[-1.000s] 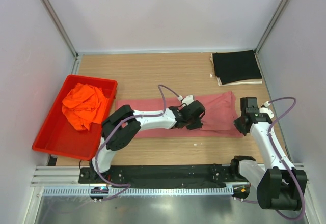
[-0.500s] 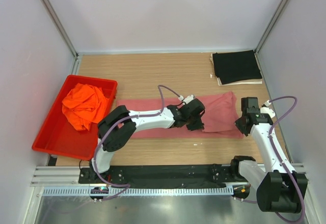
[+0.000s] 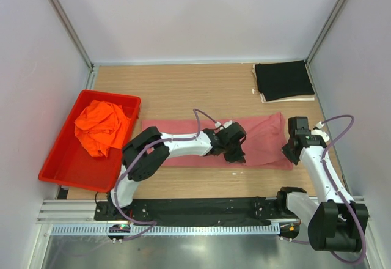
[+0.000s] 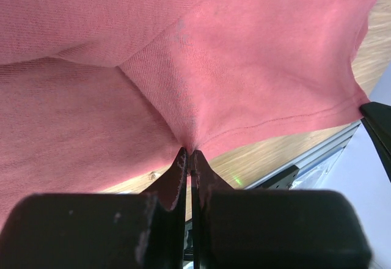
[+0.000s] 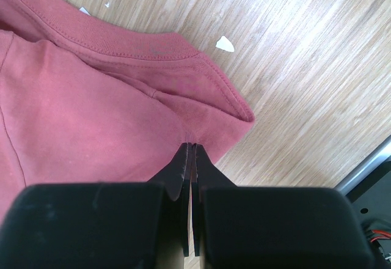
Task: Fold and stack the t-shirts
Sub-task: Fold the tshirt
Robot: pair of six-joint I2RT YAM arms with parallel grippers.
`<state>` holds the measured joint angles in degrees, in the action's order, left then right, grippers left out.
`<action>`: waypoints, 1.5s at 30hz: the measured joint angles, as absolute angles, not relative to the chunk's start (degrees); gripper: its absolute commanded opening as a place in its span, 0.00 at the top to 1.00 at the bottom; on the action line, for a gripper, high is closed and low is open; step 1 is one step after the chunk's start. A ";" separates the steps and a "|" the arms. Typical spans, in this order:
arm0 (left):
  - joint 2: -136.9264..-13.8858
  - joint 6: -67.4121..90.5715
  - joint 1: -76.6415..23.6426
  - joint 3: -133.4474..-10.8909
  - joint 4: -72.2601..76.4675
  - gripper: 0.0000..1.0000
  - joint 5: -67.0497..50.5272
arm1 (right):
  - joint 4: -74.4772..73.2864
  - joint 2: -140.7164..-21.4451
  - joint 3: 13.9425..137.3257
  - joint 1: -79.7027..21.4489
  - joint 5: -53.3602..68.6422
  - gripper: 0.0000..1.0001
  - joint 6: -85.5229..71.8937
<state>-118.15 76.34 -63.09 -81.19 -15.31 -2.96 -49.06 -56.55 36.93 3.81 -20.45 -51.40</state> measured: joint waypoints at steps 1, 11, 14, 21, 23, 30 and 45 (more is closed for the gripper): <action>-118.26 76.40 -63.09 -81.14 -15.33 1.00 -3.16 | -49.04 -56.71 36.93 3.81 -20.43 0.99 -51.27; -118.26 78.13 -61.45 -80.53 -15.05 1.00 -6.94 | -46.70 -63.20 41.89 3.44 -19.44 0.99 -47.94; -118.26 78.70 -61.10 -80.31 -14.98 1.00 -7.68 | -44.99 -65.45 43.70 2.92 -18.72 0.99 -46.30; -118.48 79.48 -61.06 -80.29 -14.55 0.94 -8.97 | -40.62 -70.81 47.09 1.32 -15.92 0.99 -41.65; -118.63 79.96 -60.88 -80.07 -13.74 0.91 -9.69 | -39.66 -72.36 48.51 1.06 -14.85 0.99 -40.16; -118.63 81.08 -60.01 -77.17 -11.62 0.84 -10.59 | -35.66 -78.26 53.10 0.47 -10.52 0.99 -37.04; -112.51 77.78 -59.53 -74.22 -11.60 0.64 -7.42 | -32.77 -86.96 56.86 0.36 -7.22 0.83 -35.81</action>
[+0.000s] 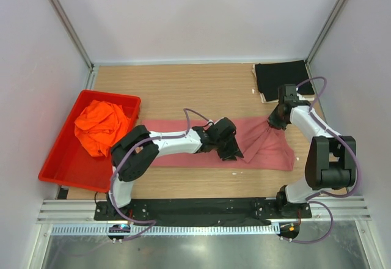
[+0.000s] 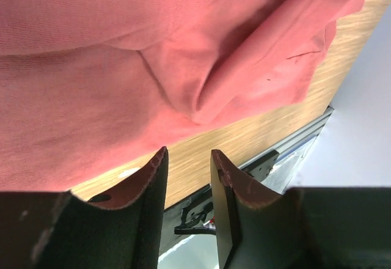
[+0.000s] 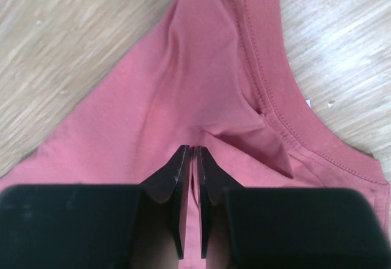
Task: Fold and stack the t-shirts
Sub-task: Fold the tshirt
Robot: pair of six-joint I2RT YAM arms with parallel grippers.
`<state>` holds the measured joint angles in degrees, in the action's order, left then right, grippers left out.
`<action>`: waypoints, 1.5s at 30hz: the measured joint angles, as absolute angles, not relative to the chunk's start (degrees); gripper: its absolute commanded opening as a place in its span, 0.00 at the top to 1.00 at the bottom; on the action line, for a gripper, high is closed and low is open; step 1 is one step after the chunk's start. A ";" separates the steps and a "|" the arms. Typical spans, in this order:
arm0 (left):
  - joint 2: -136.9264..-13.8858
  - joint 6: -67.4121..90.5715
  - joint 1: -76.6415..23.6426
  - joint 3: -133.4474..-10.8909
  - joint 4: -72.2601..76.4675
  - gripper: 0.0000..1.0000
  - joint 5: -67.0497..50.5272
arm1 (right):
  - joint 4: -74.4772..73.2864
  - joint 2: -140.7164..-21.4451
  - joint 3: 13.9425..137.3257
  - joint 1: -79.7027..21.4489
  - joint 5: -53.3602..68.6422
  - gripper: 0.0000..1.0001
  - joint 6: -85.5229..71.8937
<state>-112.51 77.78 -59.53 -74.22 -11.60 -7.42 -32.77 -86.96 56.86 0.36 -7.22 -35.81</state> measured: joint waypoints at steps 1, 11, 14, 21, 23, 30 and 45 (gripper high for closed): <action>-112.31 77.34 -59.57 -74.22 -11.62 0.64 -7.20 | -32.80 -87.11 57.19 0.36 -7.14 0.81 -35.62; -106.91 69.60 -57.10 -74.22 -18.44 0.59 -5.50 | -34.87 -85.95 62.96 0.27 -5.82 0.57 -34.41; -103.11 65.39 -52.95 -74.19 -22.09 0.54 -5.61 | -36.21 -79.94 58.98 -0.91 -4.54 0.48 -35.70; -93.65 56.18 -42.74 -74.81 -29.47 0.50 -5.13 | -34.70 -62.17 42.02 -9.50 0.56 0.36 -41.89; -92.60 54.43 -41.91 -74.81 -30.74 0.50 -5.34 | -34.48 -60.49 38.13 -10.52 1.17 0.35 -43.42; -92.36 50.37 -41.47 -73.78 -33.34 0.50 -6.52 | -31.33 -56.40 31.07 -11.03 2.33 0.32 -47.20; -92.36 48.99 -41.10 -72.86 -34.17 0.50 -7.40 | -23.18 -56.01 25.56 -13.32 2.72 0.33 -51.22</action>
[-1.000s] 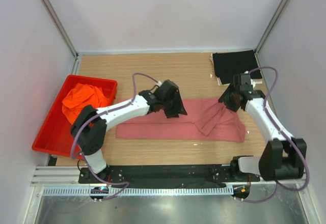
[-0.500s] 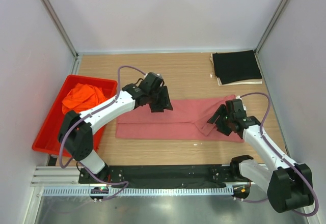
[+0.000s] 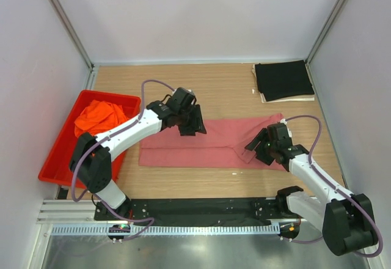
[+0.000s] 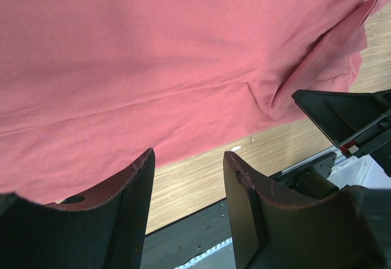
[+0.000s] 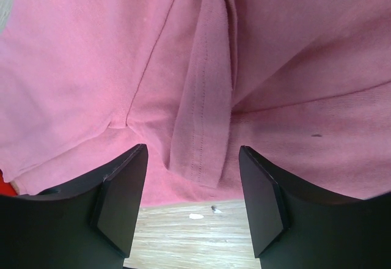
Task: Fold and stack the t-shirts
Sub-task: Fold the tshirt
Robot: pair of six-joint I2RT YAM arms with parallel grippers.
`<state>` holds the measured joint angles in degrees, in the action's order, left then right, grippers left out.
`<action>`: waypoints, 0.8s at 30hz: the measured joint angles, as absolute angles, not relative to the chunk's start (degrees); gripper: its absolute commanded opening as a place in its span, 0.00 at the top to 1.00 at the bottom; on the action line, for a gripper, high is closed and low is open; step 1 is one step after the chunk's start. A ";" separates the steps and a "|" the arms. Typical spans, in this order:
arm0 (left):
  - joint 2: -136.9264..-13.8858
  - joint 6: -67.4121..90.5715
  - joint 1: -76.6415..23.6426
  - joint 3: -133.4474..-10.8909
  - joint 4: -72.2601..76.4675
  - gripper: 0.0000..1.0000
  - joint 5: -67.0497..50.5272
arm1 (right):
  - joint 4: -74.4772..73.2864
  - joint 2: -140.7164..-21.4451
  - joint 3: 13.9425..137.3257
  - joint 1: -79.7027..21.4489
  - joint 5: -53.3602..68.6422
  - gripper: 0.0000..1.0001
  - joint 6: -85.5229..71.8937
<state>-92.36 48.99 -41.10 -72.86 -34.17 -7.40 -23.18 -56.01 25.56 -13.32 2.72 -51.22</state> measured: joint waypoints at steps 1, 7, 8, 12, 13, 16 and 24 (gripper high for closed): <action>-92.36 48.99 -41.10 -72.86 -34.17 0.50 -7.38 | -22.74 -56.14 25.45 -13.45 2.74 0.33 -51.29; -92.36 48.99 -40.84 -72.79 -34.17 0.50 -7.55 | -20.18 -56.69 25.28 -14.31 2.66 0.34 -52.14; -92.36 48.99 -40.77 -72.77 -34.15 0.50 -7.57 | -19.86 -56.80 25.28 -14.50 2.63 0.35 -52.38; -92.36 49.01 -40.56 -72.49 -34.13 0.50 -7.57 | -18.50 -58.30 25.26 -15.20 2.44 0.35 -52.75; -92.36 48.99 -40.51 -72.40 -34.13 0.50 -7.57 | -18.37 -58.54 25.26 -15.38 2.31 0.35 -52.84; -92.36 49.01 -40.45 -72.29 -34.15 0.50 -7.57 | -18.02 -58.61 25.26 -16.05 1.96 0.35 -52.95; -92.38 49.04 -40.40 -72.29 -34.11 0.50 -7.64 | -19.68 -58.61 25.28 -17.19 -0.97 0.36 -52.75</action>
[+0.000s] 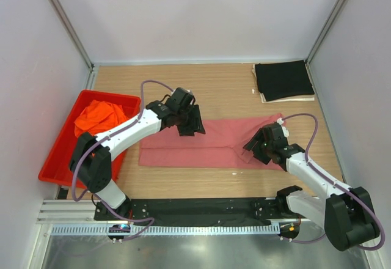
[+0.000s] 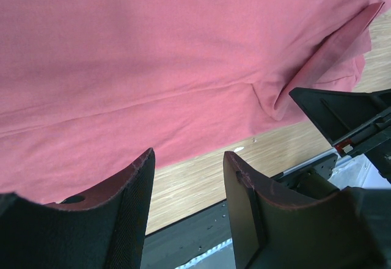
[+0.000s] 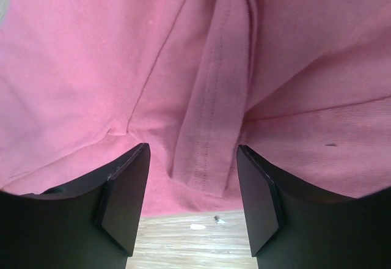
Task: Fold and stack the t-shirts
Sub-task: Fold the tshirt
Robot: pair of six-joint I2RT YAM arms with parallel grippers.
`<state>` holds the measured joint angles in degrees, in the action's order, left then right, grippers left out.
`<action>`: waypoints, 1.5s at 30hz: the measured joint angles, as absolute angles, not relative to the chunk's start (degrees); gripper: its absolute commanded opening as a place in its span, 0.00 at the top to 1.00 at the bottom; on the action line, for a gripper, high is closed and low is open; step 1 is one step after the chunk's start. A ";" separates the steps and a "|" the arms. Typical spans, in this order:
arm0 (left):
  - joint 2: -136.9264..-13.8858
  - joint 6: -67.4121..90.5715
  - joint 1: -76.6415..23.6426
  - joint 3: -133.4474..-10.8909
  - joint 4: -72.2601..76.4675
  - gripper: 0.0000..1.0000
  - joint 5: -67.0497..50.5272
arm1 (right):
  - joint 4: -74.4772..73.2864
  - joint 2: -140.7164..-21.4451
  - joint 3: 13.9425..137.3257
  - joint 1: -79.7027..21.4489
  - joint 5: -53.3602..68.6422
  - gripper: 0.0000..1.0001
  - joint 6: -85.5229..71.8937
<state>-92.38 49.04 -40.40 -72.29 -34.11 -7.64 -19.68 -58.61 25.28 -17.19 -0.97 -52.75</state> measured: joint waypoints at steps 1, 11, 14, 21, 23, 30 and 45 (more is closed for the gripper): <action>-92.36 49.01 -40.40 -72.29 -34.11 0.50 -7.64 | -20.01 -58.48 25.26 -17.21 -1.30 0.36 -52.73; -92.42 49.06 -40.36 -72.29 -33.85 0.49 -7.77 | -20.10 -55.70 23.42 -17.26 -2.44 0.36 -52.75; -92.42 49.06 -40.36 -72.23 -33.65 0.49 -7.77 | -19.22 -56.55 23.35 -17.26 -2.42 0.36 -52.75; -92.42 49.06 -40.36 -71.66 -33.54 0.50 -7.77 | -17.12 -58.54 23.22 -17.32 -2.42 0.38 -52.71; -92.42 49.08 -40.36 -71.66 -33.52 0.50 -7.77 | -16.99 -58.65 23.22 -17.39 -2.42 0.38 -52.69; -92.42 49.06 -40.36 -71.66 -33.50 0.50 -7.79 | -15.46 -58.81 23.24 -17.56 -2.42 0.39 -52.45; -92.42 49.23 -40.36 -71.37 -33.21 0.50 -7.81 | -10.98 -63.42 31.92 -18.17 -1.13 0.40 -52.88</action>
